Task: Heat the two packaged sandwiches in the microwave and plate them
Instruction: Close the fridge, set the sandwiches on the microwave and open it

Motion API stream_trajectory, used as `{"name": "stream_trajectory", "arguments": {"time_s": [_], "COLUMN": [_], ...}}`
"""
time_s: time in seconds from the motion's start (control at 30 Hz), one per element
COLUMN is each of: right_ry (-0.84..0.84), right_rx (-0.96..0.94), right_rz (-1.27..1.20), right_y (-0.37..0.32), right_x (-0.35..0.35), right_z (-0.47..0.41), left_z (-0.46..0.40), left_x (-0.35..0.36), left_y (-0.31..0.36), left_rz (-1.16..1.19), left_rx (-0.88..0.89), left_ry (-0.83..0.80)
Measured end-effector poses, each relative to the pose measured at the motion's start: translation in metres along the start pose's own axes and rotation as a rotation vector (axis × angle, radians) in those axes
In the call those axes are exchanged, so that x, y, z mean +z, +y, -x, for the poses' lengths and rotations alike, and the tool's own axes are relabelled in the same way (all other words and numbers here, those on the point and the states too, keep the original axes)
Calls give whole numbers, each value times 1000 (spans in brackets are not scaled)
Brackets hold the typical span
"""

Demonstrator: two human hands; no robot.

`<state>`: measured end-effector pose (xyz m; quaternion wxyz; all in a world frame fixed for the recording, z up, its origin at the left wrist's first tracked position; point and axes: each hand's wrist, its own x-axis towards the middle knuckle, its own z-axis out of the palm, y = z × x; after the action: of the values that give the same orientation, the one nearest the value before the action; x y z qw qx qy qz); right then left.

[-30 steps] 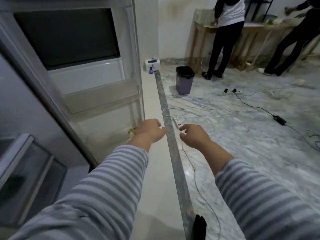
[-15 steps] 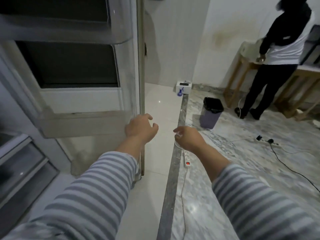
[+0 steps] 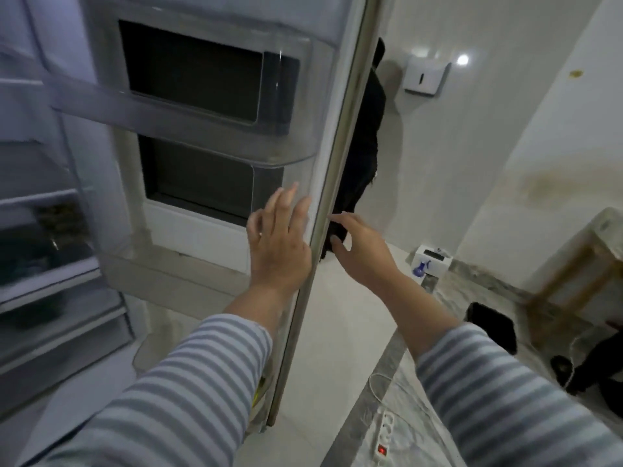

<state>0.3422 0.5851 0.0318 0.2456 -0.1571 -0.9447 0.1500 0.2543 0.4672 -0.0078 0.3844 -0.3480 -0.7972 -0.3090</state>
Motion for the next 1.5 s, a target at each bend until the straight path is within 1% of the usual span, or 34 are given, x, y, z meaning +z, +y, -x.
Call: {"name": "stream_trajectory", "arguments": {"time_s": [0.13, 0.23, 0.27, 0.33, 0.43, 0.5, 0.6, 0.7, 1.0, 1.3, 1.4, 1.43, 1.5], "right_ry": [56, 172, 202, 244, 276, 274, 271, 278, 248, 258, 235, 212, 166], "right_rx": [-245, -532, -601, -703, -858, -928, -954, -978, -999, -1024, -1031, -1045, -1100], "right_rz": [87, 248, 313, 406, 463, 485, 455, 436, 362, 295, 249, 219, 95], "right_y": [8, 17, 21, 25, 27, 28, 28, 26, -4, -79, -113, -123, -138], "right_x": [-9, -16, -17, -19, -20, -16, -8, -4, -2, 9, 11, 10, 6], "right_z": [-47, -79, -89, -109, -132, -143, -150, -152, -129, -77, -55, -48, -35], "left_z": [0, 0, -1, -6, -15, -20, -23, -22, -11, 25, 33, 35, 41], "left_x": [15, 28, 32, 40, 52, 57, 60, 57, 16, -53, -81, -87, -96], "left_y": [3, 13, 17, 24, 33, 36, 36, 35, 29, -17, -25, -26, -24], "left_rz": [-134, -252, -278, -336, -390, -429, -508, -529, -601, -720, -787, -802, -791], "left_rx": [-56, -160, -197, -279, -420, -502, -572, -587, -664, -706, -780, -815, -887], "left_ry": [82, 90, 91, 81, 42, 23, 23, 1, -166, -143, -163, -147, -65]}}
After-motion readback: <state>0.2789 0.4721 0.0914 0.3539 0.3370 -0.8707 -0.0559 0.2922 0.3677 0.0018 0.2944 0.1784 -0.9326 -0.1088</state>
